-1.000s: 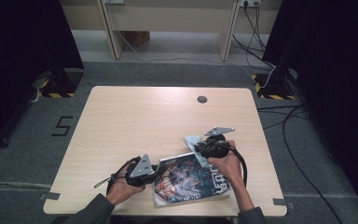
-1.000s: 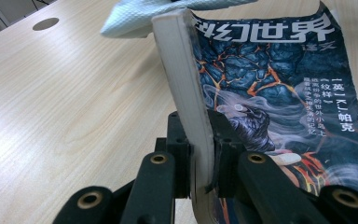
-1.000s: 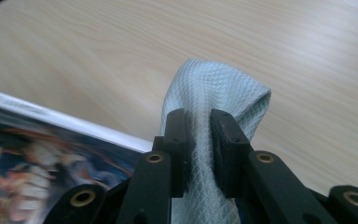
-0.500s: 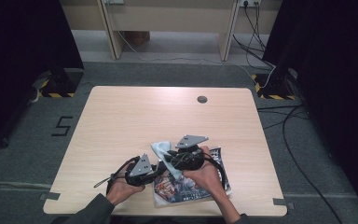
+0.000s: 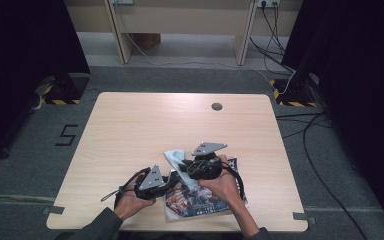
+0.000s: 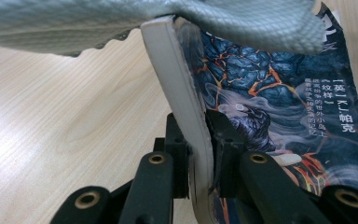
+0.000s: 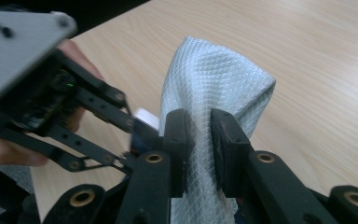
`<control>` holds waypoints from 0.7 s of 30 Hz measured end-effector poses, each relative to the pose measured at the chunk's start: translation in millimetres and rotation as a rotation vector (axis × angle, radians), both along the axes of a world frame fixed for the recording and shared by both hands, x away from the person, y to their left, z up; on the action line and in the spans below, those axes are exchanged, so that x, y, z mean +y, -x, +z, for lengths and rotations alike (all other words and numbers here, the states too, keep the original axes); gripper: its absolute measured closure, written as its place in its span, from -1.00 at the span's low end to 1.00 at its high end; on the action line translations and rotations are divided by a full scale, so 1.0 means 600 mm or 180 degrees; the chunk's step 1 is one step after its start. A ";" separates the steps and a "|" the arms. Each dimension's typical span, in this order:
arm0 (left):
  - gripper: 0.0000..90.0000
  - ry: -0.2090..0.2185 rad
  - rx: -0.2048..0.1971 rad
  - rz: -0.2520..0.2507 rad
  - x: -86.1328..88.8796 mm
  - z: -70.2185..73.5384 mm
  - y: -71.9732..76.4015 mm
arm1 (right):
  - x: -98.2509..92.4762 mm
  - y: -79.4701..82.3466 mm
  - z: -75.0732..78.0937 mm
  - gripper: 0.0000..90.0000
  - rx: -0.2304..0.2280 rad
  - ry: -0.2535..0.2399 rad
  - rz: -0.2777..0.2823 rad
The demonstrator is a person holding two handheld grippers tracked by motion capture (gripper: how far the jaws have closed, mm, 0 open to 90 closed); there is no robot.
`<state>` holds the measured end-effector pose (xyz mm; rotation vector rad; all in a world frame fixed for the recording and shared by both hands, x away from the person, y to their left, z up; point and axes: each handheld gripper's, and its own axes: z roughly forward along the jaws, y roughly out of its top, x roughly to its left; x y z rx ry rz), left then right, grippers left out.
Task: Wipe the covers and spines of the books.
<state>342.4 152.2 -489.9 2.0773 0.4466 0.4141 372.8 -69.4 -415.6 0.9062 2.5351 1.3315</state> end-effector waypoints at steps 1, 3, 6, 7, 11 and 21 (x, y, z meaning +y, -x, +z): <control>0.76 -0.0008 -0.0004 -0.0002 0.000 0.000 0.000 | -0.013 -0.008 -0.005 0.72 0.0043 0.0013 -0.0068; 0.76 -0.0009 -0.0011 -0.0009 0.000 0.000 0.001 | -0.028 -0.017 -0.011 0.72 0.0118 0.0010 -0.0149; 0.76 -0.0009 -0.0021 -0.0004 -0.001 0.000 0.001 | -0.051 -0.032 -0.020 0.72 0.0223 -0.0026 -0.0275; 0.76 -0.0010 -0.0022 -0.0009 -0.001 0.000 0.001 | -0.059 -0.036 -0.023 0.72 0.0252 -0.0030 -0.0315; 0.75 -0.0003 -0.0016 -0.0012 -0.001 0.000 0.001 | -0.088 -0.051 -0.035 0.72 0.0350 -0.0018 -0.0472; 0.75 0.0006 -0.0033 -0.0027 -0.001 0.002 0.002 | -0.178 -0.090 -0.075 0.73 0.0461 0.0131 -0.1105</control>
